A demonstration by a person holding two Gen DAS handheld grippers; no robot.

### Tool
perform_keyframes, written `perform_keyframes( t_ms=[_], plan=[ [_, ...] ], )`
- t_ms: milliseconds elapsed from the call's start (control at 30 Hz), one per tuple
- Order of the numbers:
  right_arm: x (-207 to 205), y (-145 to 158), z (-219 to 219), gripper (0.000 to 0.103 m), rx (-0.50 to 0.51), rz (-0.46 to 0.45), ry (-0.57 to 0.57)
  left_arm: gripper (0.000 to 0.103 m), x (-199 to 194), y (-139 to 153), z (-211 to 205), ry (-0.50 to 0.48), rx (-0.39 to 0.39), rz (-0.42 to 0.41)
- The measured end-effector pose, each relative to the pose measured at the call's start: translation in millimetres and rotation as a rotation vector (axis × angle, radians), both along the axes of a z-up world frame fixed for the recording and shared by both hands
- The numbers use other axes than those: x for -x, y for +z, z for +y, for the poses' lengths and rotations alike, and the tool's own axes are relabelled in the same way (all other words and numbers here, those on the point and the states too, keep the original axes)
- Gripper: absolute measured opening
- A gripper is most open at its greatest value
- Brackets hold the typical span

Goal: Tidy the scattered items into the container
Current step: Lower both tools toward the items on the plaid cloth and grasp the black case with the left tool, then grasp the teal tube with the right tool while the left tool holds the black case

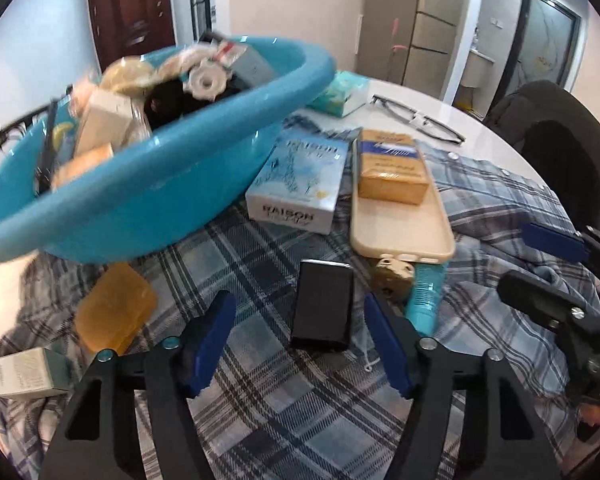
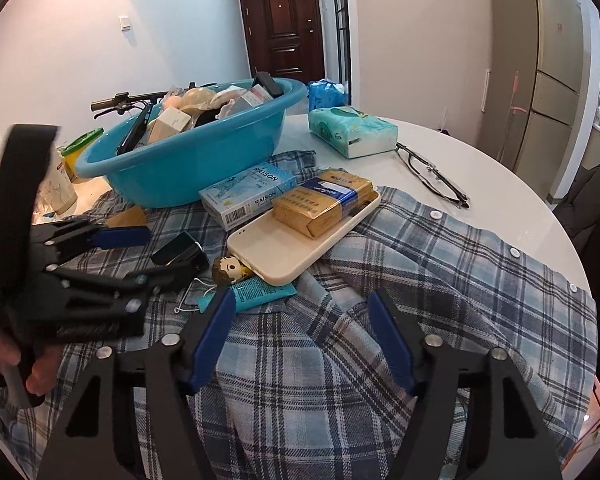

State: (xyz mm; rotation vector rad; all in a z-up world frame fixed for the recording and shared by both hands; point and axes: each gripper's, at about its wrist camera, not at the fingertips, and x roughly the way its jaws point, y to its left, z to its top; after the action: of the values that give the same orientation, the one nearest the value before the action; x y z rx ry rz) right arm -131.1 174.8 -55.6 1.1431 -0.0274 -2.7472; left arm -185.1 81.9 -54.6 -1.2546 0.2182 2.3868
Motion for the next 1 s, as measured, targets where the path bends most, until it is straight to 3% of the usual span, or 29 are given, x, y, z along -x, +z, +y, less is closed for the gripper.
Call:
perform_keyframes(
  t_ms=[100, 233, 333, 567, 767, 900, 1000],
  plan=[
    [2, -3, 0, 0.054, 0.009, -0.015, 0.011, 0.058, 4, -6, 2, 0.000, 0.002, -0.020],
    [5, -7, 1, 0.045, 0.018, -0.036, 0.012, 0.032, 1, -3, 6, -0.037, -0.006, -0.014],
    [7, -10, 0, 0.034, 0.031, -0.053, 0.017, 0.032, -3, 0, 6, -0.036, -0.001, 0.000],
    [15, -13, -9, 0.029, 0.061, -0.087, 0.028, 0.032, -15, 9, -19, 0.067, -0.037, -0.055],
    [14, -12, -29, 0.023, 0.054, -0.097, 0.096, 0.032, -44, 25, -38, 0.148, 0.030, 0.012],
    [14, -13, -39, 0.022, 0.055, -0.105, 0.118, 0.032, -63, 31, -58, 0.225, -0.010, -0.039],
    [15, -17, -41, 0.022, 0.071, -0.127, 0.109, 0.032, -85, 37, -77, 0.324, -0.112, -0.030]
  ],
)
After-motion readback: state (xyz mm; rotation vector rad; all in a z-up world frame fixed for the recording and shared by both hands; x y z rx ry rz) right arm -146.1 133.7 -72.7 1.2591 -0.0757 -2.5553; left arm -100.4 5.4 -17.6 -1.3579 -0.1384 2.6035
